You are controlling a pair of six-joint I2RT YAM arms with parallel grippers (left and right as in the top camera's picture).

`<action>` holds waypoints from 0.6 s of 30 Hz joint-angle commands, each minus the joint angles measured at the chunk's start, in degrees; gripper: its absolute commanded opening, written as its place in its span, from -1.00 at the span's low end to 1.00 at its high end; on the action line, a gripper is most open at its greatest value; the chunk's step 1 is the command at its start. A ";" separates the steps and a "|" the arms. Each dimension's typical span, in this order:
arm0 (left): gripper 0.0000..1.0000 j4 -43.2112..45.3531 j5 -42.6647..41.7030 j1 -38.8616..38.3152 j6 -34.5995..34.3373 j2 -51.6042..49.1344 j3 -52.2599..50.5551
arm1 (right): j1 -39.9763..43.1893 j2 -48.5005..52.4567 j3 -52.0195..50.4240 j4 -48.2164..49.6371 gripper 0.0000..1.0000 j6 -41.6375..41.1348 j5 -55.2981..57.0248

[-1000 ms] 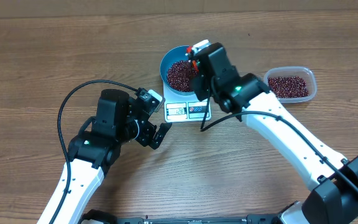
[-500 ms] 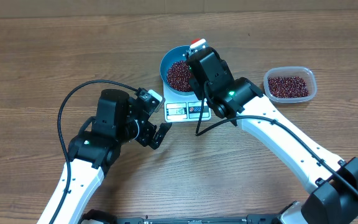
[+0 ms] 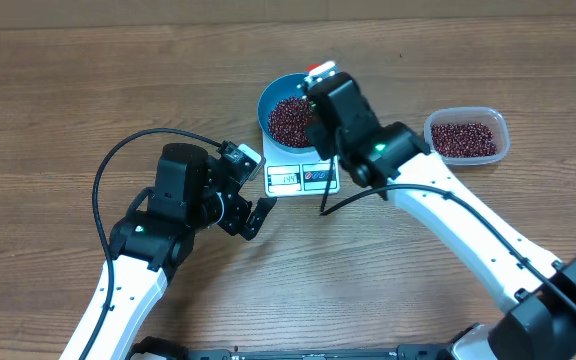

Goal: Scoop item into bowl and weigh 150g on scale
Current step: 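Tilt the scoop with the right gripper to pour beans into the bowl, then carry the empty scoop right back to the bean tub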

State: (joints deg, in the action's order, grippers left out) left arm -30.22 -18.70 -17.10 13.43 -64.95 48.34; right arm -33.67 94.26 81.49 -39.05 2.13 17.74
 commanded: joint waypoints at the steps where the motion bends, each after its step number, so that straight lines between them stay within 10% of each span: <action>1: 0.99 0.04 -0.39 0.31 -0.79 -0.31 -0.22 | 3.17 -5.44 1.90 -0.44 -0.93 -2.01 -2.99; 18: 0.99 0.07 -0.39 0.31 -0.79 -0.31 -0.24 | 29.66 -13.55 1.79 -14.78 -0.93 -3.61 -17.05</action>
State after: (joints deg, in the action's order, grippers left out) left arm -30.22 -18.70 -17.10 13.43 -64.95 48.34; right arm -6.90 81.60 81.76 -53.21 -0.80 3.84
